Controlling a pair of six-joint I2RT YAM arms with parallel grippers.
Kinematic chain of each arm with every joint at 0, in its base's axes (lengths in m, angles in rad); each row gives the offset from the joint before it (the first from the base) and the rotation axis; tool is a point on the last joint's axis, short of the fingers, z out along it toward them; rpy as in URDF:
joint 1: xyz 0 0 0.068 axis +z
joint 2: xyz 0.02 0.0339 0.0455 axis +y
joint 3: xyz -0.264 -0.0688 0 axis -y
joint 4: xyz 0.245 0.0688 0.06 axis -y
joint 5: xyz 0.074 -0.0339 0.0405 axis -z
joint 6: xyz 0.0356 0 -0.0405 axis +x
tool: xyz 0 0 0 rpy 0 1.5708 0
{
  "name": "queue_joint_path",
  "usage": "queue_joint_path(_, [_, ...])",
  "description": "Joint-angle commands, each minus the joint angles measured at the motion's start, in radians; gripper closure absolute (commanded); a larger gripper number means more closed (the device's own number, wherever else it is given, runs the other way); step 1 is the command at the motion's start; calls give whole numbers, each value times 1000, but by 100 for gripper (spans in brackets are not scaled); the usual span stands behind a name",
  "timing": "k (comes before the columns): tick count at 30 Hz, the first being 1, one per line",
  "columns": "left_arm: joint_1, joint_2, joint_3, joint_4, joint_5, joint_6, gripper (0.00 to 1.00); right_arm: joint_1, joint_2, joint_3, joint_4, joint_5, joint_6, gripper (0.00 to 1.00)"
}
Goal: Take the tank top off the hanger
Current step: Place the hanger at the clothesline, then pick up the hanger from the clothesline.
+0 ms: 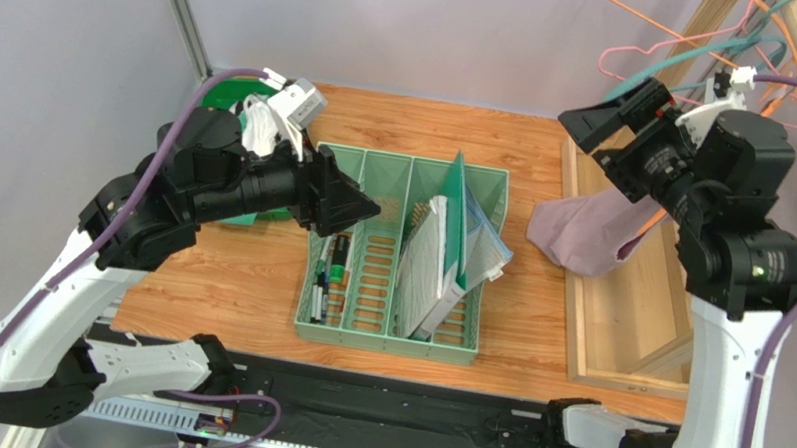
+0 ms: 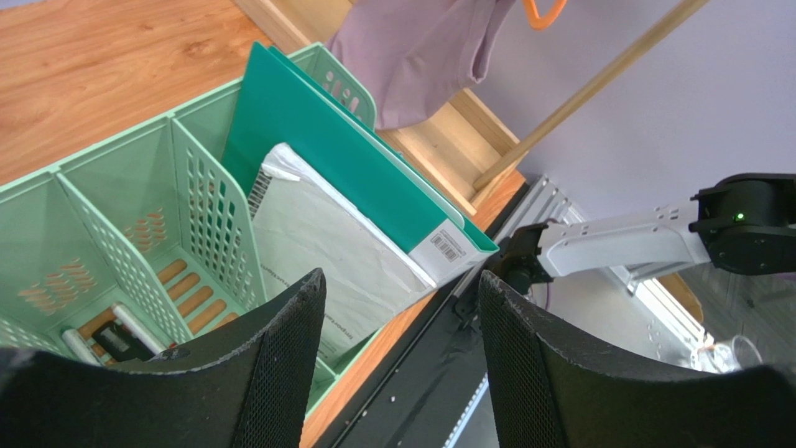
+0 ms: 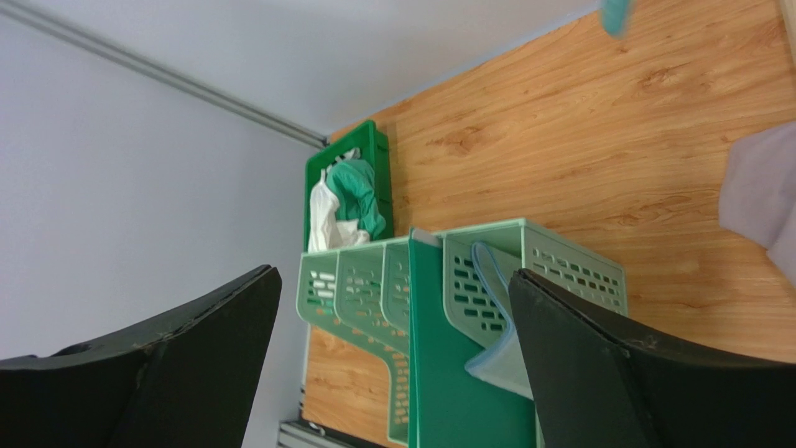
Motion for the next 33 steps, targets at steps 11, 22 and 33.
queue_joint_path(11, [9,45,58,-43,196,137,33,3,17,346,-425,301,-165,5])
queue_joint_path(22, [12,-124,-77,-64,174,186,33,-65,79,429,-524,734,-272,26])
queue_joint_path(33, [12,-176,-89,-90,179,192,33,-117,111,204,-292,826,-260,42])
